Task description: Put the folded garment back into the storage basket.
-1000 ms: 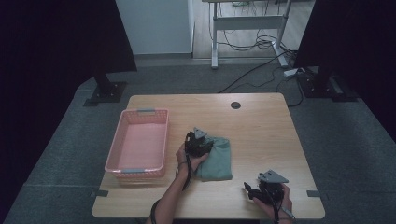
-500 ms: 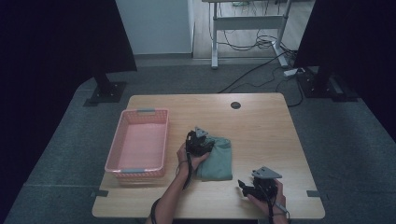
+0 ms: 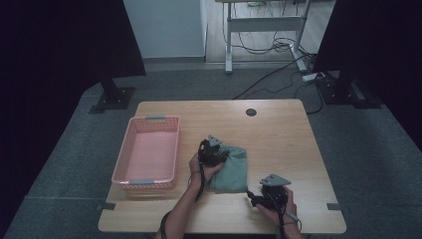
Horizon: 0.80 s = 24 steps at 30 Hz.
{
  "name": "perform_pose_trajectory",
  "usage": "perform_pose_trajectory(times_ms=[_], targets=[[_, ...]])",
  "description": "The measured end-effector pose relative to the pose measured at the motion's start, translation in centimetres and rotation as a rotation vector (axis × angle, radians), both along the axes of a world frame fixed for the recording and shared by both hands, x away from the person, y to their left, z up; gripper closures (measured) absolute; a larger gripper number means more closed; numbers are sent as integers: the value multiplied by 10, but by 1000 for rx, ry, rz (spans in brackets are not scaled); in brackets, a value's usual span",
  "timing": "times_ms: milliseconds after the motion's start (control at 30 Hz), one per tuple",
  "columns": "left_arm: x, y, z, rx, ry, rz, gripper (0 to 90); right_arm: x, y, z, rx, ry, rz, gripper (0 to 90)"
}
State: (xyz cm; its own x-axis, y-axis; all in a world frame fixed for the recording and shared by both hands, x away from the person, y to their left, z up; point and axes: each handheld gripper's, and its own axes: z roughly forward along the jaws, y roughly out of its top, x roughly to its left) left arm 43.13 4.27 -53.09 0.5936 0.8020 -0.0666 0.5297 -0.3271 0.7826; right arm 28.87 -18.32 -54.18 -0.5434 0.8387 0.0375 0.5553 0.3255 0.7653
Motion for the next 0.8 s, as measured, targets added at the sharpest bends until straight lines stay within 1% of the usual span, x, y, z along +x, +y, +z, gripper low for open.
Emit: perform_pose_trajectory(times_ms=[100, 233, 300, 500, 633, 800], targets=[[0, 0, -1, -1, -5, 2, 642, 1, 3, 3, -8, -10, 11, 247], [-1, 1, -1, -1, -7, -1, 642, 3, 8, 6, -34, -23, 42, 243], [-1, 1, 0, 0, -7, -3, 642, 5, 10, 6, -35, -18, 56, 243], [0, 1, -1, -4, -3, -3, 641, 12, 18, 2, -83, -3, 84, 242], [1, 1, -2, -9, 0, -1, 641, 15, 24, 1, -77, 4, 87, 242], [0, 2, -2, -8, 0, 0, 641, 18, 31, -1, -85, 11, 91, 240]])
